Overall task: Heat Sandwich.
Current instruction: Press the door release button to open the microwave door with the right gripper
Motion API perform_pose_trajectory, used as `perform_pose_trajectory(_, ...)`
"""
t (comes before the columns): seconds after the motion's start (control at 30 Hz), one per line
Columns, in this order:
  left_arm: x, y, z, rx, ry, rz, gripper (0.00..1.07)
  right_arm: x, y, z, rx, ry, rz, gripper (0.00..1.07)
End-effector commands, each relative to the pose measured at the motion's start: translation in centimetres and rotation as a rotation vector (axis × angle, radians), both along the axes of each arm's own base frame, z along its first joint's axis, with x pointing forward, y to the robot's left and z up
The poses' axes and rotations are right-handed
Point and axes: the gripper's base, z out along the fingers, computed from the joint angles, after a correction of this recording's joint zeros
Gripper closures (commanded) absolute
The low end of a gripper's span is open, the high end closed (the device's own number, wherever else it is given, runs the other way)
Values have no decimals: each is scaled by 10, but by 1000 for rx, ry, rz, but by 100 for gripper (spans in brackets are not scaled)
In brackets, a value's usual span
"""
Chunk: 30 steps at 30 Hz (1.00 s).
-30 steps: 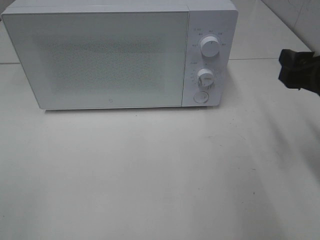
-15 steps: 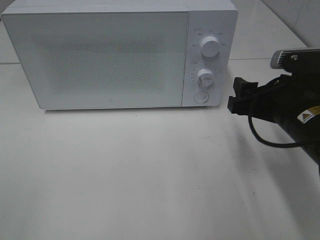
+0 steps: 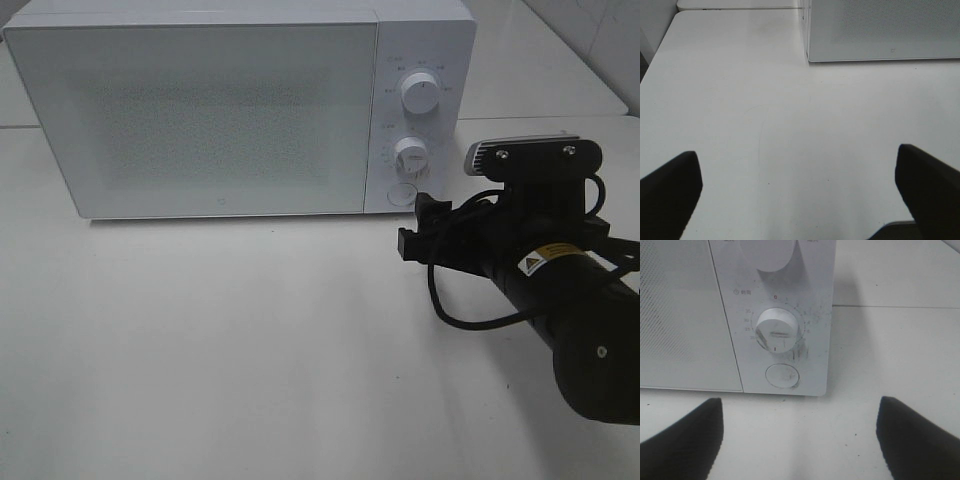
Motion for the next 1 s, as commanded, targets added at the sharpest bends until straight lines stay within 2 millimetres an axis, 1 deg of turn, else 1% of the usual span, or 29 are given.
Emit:
perform_pose_trajectory(0.03, -2, -1, 0, -8, -19, -1, 9, 0, 5, 3, 5, -17, 2, 31)
perform_pose_trajectory(0.2, -2, -1, 0, -8, -19, -1, 9, 0, 5, 3, 22, -14, -4, 31)
perform_pose_trajectory(0.3, -2, -1, 0, -8, -19, -1, 9, 0, 5, 2, 98, -5, -24, 31)
perform_pose_trajectory(0.33, -2, -1, 0, -8, -19, -1, 9, 0, 5, 2, 98, -5, -24, 31)
perform_pose_trajectory(0.37, -2, -1, 0, -8, -19, -1, 9, 0, 5, 2, 167, 2, -45, 31)
perform_pose_trajectory(0.47, -2, -1, 0, -8, -19, -1, 9, 0, 5, 2, 305, 20, -87, 31)
perform_pose_trajectory(0.5, -2, -1, 0, -8, -19, -1, 9, 0, 5, 2, 305, 20, -87, 31)
perform_pose_trajectory(0.53, -2, -1, 0, -8, -19, -1, 9, -1, 5, 1, 407, 31, -119, 31)
perform_pose_trajectory(0.6, -2, -1, 0, -8, -19, -1, 9, -1, 5, 1, 525, 46, -156, 31)
perform_pose_trajectory(0.63, -2, -1, 0, -8, -19, -1, 9, -1, 5, 1, 525, 46, -156, 31)
perform_pose_trajectory(0.67, -2, -1, 0, -8, -19, -1, 9, -1, 5, 0, 651, 62, -197, 31)
perform_pose_trajectory(0.73, -2, -1, 0, -8, -19, -1, 9, -1, 6, 0, 769, 74, -235, 32)
perform_pose_trajectory(0.77, -2, -1, 0, -8, -19, -1, 9, -1, 6, 0, 769, 74, -235, 32)
perform_pose_trajectory(0.8, -2, -1, 0, -8, -19, -1, 9, -1, 6, 0, 883, 82, -272, 32)
perform_pose_trajectory(0.87, -2, -1, 0, -8, -19, -1, 9, -1, 6, 0, 993, 91, -308, 33)
perform_pose_trajectory(0.9, -2, -1, 0, -8, -19, -1, 9, -1, 6, 0, 1091, 98, -340, 35)
perform_pose_trajectory(0.93, -2, -1, 0, -8, -19, -1, 9, -1, 6, 0, 1091, 98, -340, 35)
perform_pose_trajectory(1.0, -2, -1, 0, -8, -19, -1, 9, -1, 6, 0, 1179, 105, -368, 37)
